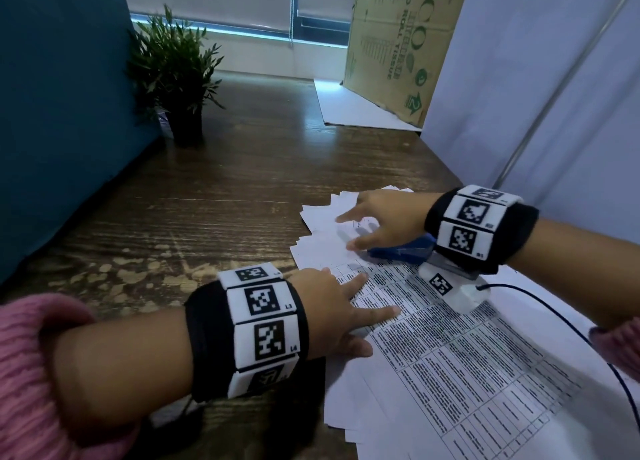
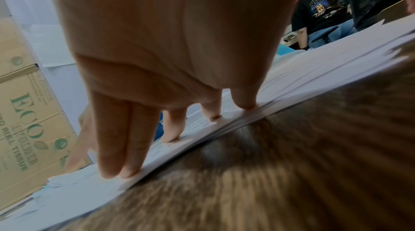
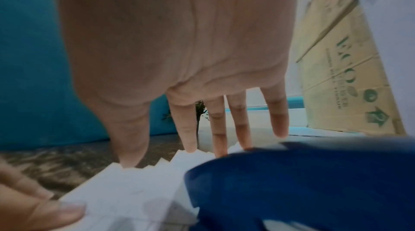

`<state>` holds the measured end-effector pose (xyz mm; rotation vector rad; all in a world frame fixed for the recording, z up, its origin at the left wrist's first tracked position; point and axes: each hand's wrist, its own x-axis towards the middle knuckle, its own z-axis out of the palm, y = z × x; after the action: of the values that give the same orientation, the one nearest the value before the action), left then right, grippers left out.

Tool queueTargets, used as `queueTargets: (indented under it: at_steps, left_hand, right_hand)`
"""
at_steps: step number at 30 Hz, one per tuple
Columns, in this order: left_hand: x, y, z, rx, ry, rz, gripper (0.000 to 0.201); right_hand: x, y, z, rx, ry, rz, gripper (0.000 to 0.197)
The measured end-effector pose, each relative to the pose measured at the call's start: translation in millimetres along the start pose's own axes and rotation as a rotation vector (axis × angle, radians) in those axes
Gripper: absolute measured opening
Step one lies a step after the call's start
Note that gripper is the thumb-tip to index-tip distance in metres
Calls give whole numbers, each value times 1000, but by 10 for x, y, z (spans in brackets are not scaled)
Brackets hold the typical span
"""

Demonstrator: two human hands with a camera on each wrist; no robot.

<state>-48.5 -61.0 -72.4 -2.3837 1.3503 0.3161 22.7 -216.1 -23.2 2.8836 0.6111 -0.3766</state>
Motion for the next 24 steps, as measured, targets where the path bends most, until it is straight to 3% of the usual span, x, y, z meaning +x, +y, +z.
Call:
queueTargets:
  at_steps: [7, 14, 17, 24]
  left_hand:
    - [9, 7, -3, -25, 11, 0, 60]
    - [-7, 5, -8, -30, 15, -2, 60]
    - [-11, 18, -19, -23, 0, -6, 61]
    - [-6, 10, -38, -6, -17, 0, 61]
  right_hand:
    - [252, -175, 87, -139, -140, 53, 66]
    - [205, -184, 100, -215, -169, 21, 61]
    - [184, -225, 124, -297, -96, -13, 61]
    - [315, -105, 108, 278, 330, 37, 15]
